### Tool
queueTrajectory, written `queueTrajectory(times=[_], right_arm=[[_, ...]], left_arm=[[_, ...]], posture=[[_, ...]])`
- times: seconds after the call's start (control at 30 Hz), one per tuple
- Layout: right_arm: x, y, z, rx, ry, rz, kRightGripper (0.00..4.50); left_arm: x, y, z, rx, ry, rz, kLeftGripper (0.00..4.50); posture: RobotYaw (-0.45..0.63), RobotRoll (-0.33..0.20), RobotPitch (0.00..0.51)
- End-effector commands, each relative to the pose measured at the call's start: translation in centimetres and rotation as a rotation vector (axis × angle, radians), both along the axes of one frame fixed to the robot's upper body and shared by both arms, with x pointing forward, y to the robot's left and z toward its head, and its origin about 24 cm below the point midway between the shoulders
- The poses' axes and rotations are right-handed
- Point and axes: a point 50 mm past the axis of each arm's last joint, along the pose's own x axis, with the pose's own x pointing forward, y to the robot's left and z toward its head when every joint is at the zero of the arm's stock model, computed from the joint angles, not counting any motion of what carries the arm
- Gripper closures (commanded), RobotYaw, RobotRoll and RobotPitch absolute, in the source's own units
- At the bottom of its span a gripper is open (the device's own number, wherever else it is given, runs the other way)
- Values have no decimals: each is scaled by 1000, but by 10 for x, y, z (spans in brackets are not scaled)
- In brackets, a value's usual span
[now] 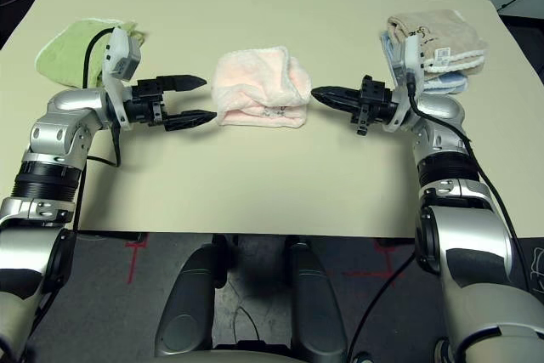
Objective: Fold the towel and set it aside.
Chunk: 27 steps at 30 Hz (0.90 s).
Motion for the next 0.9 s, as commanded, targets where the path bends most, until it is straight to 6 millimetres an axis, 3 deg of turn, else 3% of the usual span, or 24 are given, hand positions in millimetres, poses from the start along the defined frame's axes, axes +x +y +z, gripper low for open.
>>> queueTrajectory(times=[0.03,0.23,0.5,0.73,0.9], right_arm=[[-2,-3,-2,-11,3,1,4500],[1,6,11,19,-22,23,4500],[15,40,32,1,-63,59,4500],[25,67,26,-35,-42,46,4500],[29,74,20,-82,-22,21,4500]], left_arm=[[-1,-1,-4,52,-32,-38,2169],[2,-2,-2,54,-52,-43,4456],[16,-14,7,38,-80,-18,4456],[32,-34,12,59,-98,10,4456],[40,-50,9,64,-75,27,4456]], posture=[[42,0,237],[40,0,240],[49,0,243],[62,0,256],[77,0,269]])
